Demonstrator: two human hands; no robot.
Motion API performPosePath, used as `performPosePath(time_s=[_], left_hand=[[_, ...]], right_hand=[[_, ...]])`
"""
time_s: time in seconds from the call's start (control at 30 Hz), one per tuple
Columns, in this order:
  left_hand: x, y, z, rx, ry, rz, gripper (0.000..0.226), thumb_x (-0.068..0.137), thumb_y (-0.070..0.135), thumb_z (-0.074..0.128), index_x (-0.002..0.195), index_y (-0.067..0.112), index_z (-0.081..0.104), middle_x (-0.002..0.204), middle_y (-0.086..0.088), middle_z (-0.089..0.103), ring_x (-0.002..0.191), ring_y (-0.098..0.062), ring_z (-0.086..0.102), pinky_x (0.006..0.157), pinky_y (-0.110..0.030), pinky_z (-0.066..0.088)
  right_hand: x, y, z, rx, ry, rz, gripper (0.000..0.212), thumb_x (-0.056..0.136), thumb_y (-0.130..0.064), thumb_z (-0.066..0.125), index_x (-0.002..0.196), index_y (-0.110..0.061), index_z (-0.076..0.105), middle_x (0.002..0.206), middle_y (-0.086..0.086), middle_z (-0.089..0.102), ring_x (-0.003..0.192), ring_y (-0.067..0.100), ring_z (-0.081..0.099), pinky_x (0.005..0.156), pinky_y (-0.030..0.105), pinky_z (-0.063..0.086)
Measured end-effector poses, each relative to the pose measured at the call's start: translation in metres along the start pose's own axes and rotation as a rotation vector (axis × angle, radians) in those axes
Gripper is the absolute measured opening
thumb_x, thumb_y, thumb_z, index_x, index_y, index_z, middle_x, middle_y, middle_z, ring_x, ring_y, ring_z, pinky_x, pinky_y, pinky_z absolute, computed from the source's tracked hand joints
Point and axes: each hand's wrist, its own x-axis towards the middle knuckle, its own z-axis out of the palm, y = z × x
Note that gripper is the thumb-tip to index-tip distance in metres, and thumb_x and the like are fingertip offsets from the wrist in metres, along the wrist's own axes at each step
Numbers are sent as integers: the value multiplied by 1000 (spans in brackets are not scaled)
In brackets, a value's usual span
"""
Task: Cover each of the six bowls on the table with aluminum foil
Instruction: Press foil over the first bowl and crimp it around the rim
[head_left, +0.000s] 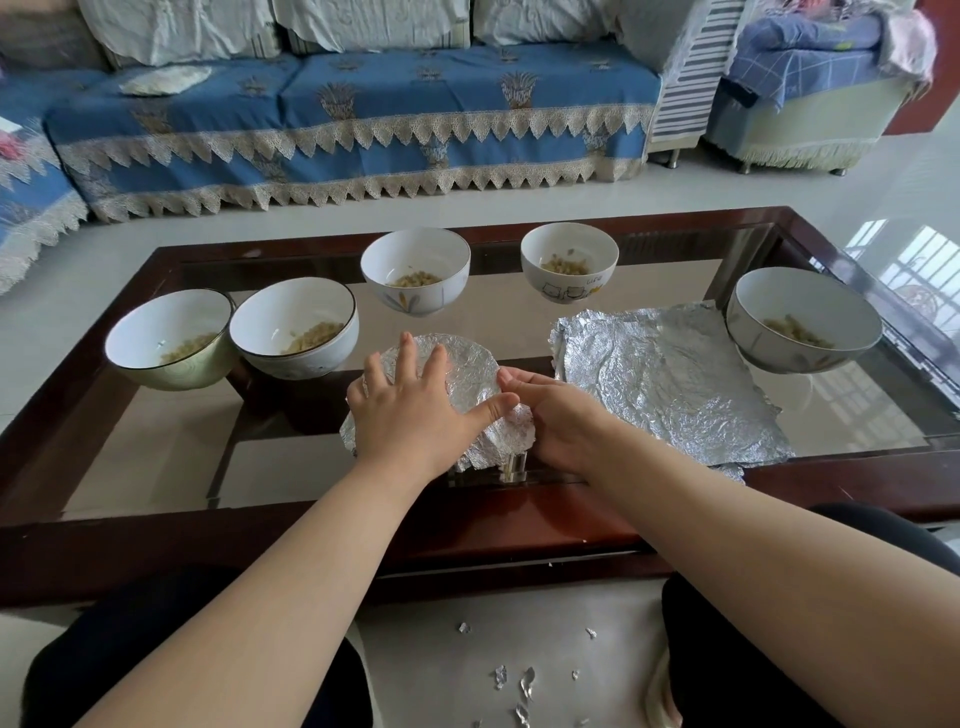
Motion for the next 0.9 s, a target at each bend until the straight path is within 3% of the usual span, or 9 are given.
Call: performPosePath(time_s=[0.17,0.27,0.43,0.57,0.63,0.73,0.9], left_hand=[[0,-1,0,0,-1,3,122,57,100,5,158,31,13,167,-3,-2,151,-37,0,117,-57,12],[0,0,0,5,3,3,124,55,99,2,158,32,13,167,-4,-1,151,-38,0,117,-57,12],[-1,0,0,4,5,5,126,53,99,-2,158,31,13,167,-4,0,151,-38,1,117,-57,12],[-1,0,-1,3,4,3,124,55,98,0,158,30,13,167,-5,-1,151,-38,1,117,-57,12],[-1,0,-1,3,2,1,124,55,98,0,158,31,13,167,-4,-1,151,-38,1,117,-57,12],[0,0,0,-1,2,0,123,57,98,2,158,31,13,167,-4,-1,151,-38,0,117,-56,11],[0,0,1,1,3,-7,122,57,99,4,158,31,13,167,-3,-1,151,-37,0,117,-56,12]], right_hand=[[7,-3,-8,-20,-18,76,5,91,-14,59,90,-11,63,80,5,60,63,15,60,63,31,55],[4,-8,-7,-31,-74,122,13,83,-17,63,95,-12,65,89,5,62,71,15,61,75,32,53],[1,-11,-7,31,-107,145,28,98,-2,40,99,-9,67,92,5,72,73,15,70,90,34,49],[6,-4,-6,57,-98,123,32,98,-1,35,109,-7,65,106,10,70,94,21,67,104,38,44],[6,0,-5,63,-81,103,30,101,-6,36,110,-7,65,107,10,69,96,22,66,98,37,49],[6,4,-3,56,25,91,21,101,-14,46,104,-5,65,94,9,70,80,19,68,70,30,58],[11,7,-2,31,153,35,21,99,-13,52,108,3,62,89,11,68,75,18,67,64,27,58]])
